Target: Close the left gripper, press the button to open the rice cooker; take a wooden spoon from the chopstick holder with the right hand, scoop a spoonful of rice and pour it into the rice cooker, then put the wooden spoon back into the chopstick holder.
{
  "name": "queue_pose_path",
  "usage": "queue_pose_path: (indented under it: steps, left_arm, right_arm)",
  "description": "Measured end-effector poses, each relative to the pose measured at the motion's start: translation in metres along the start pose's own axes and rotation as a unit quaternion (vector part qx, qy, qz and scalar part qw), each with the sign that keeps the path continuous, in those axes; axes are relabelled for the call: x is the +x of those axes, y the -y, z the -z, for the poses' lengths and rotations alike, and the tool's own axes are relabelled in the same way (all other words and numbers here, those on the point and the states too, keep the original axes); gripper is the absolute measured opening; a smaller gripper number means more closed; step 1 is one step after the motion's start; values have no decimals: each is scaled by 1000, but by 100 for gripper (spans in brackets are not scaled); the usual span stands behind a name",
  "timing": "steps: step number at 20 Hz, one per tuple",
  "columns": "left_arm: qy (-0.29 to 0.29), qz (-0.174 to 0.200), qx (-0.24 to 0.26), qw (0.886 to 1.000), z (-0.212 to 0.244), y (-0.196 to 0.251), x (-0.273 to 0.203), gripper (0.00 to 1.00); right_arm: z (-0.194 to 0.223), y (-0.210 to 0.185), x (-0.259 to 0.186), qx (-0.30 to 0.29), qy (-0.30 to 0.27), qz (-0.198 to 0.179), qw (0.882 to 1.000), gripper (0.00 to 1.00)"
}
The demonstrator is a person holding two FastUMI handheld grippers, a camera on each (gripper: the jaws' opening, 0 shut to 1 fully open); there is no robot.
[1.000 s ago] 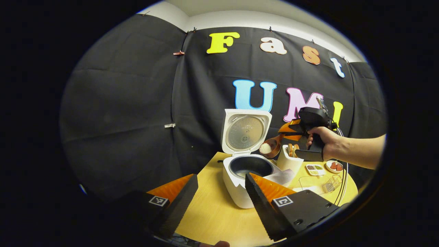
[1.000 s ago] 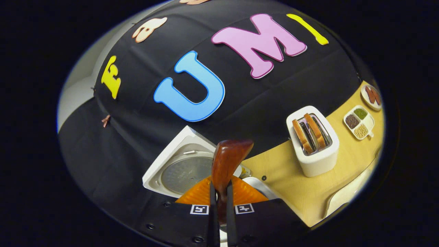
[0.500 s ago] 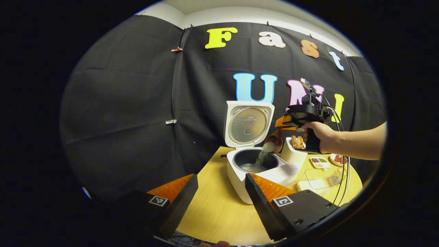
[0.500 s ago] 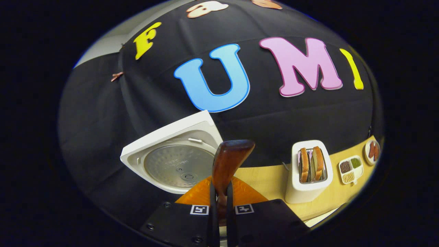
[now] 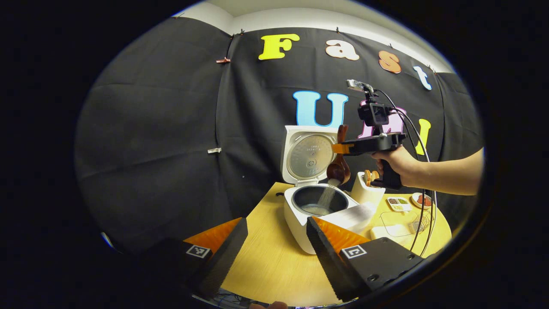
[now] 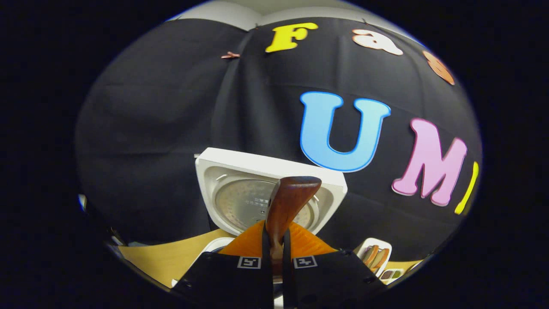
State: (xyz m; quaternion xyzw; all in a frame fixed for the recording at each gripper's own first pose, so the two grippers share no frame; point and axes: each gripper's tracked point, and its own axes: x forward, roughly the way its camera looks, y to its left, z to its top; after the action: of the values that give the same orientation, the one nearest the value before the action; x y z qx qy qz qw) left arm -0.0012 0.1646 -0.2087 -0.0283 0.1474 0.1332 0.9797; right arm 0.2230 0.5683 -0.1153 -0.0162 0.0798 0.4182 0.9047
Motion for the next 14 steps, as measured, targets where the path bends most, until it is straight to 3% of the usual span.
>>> queue_pose_path:
  steps: [6,10,12,13,14]
  left_arm:
    - [-2,-9,-1,1000,1,-4,-5,95]
    - [-3,-8,-6,1000,1,-3,-7,97]
    - [-1,-10,-3,1000,1,-4,-8,95]
    - [0,-10,-3,1000,2,-3,-8,95]
    - [1,-10,-2,1000,3,-3,-9,95]
  right_arm:
    - [-7,-43,-2,-142,19,-55,988,12]
    - [-5,-64,-18,-251,45,-71,964,12]
    - [-4,-66,-24,-262,42,-81,961,13]
    - [-5,-63,-21,-256,37,-81,963,9]
    - [-7,-59,-20,-238,35,-78,968,13]
